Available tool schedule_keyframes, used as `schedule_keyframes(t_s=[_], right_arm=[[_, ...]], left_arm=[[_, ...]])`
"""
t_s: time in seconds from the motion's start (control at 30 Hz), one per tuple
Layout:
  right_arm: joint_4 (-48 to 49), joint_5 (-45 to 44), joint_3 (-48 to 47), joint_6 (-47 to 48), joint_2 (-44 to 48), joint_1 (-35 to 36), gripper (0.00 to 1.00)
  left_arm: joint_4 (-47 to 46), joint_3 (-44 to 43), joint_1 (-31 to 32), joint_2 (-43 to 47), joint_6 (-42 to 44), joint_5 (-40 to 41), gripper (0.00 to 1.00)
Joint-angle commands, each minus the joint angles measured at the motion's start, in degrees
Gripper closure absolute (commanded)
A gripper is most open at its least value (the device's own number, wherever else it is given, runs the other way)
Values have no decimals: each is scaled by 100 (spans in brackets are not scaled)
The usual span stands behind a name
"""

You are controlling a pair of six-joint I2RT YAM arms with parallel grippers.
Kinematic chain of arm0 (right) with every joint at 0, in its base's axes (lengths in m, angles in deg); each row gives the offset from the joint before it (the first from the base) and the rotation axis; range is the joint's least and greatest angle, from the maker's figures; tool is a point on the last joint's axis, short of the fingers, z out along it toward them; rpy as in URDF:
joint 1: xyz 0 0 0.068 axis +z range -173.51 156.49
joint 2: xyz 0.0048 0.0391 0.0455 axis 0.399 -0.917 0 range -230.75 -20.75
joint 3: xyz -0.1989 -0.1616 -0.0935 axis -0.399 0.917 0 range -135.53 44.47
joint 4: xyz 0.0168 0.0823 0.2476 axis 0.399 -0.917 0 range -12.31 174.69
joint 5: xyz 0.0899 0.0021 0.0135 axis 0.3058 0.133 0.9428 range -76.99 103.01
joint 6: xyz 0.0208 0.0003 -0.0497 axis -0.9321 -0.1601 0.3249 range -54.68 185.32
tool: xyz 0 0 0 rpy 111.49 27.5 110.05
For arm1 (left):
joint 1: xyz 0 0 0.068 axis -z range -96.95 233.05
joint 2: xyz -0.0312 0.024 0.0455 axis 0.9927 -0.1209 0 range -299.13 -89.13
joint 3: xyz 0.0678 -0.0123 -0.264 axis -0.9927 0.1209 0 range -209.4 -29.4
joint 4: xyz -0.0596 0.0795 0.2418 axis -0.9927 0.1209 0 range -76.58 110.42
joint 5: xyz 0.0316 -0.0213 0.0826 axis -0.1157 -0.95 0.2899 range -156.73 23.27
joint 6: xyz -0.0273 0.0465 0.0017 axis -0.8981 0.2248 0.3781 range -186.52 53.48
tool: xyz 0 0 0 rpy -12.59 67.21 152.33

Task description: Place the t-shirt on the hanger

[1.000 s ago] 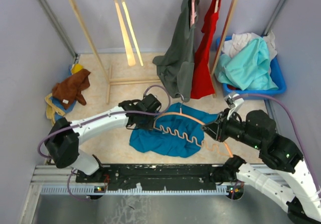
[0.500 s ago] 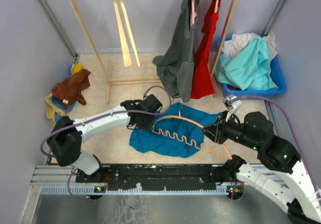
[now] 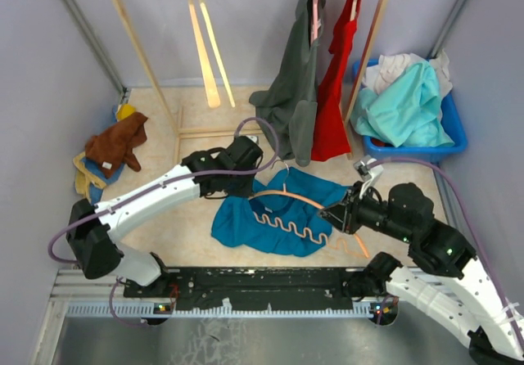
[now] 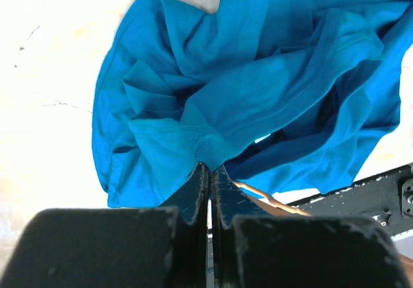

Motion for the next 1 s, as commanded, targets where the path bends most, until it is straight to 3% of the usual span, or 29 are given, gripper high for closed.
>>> schedule_keyframes(t_s=[0.0, 0.2, 0.6, 0.97], right_arm=[[1132, 106, 156, 15, 116, -36, 100], [1429, -203, 295, 204, 301, -40, 100], [761, -172, -916, 666, -286, -41, 100], [1090, -327, -660, 929, -304, -41, 100]], left_arm=[[270, -325, 69, 177, 45, -94, 100], [503, -614, 101, 251, 81, -48, 100], [441, -253, 117, 270, 51, -67, 100], [548, -341, 153, 231, 79, 3, 100]])
